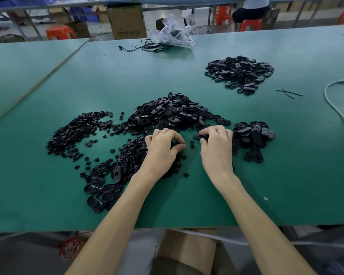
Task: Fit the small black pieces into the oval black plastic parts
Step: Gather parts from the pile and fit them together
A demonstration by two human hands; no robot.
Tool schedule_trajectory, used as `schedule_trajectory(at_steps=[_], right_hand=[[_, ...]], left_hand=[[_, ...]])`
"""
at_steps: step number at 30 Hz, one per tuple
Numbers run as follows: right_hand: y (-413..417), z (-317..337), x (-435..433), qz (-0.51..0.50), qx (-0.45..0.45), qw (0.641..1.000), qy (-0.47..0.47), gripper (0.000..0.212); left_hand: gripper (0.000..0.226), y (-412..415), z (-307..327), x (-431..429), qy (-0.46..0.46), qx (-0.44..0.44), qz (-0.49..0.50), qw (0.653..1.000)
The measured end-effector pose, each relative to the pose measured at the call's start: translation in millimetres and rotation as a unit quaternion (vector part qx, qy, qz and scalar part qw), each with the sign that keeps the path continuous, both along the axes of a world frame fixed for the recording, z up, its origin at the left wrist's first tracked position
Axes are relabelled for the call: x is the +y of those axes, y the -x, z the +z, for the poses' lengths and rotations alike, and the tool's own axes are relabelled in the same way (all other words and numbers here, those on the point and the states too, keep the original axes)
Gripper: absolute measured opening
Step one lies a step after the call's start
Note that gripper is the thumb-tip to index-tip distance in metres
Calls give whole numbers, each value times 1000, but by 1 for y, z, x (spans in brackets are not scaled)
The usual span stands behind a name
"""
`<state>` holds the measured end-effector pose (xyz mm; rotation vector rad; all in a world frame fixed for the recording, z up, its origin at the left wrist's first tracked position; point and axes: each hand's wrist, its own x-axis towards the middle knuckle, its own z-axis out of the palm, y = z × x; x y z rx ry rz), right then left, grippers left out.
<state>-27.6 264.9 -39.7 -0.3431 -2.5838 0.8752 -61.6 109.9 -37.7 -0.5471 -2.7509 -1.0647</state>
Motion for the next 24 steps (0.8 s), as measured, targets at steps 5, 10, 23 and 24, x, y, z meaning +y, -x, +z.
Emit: schedule_trajectory(at_steps=[5,10,23,24], right_hand=[[0,-1,0,2,33,999,10,18],[0,2,-2,-12,85,995,41,17],[-3,7,-3,55,154,969,185,17],[-3,6,-2,56,150,970,184,17]], left_hand=[[26,-2,5,-1,-94,-31,0,995],[17,-3,6,-1,-154,-25,-11,988],[17,-7,15,1,-248,17,32,968],[14,-7,16,2,-251,16,30,967]])
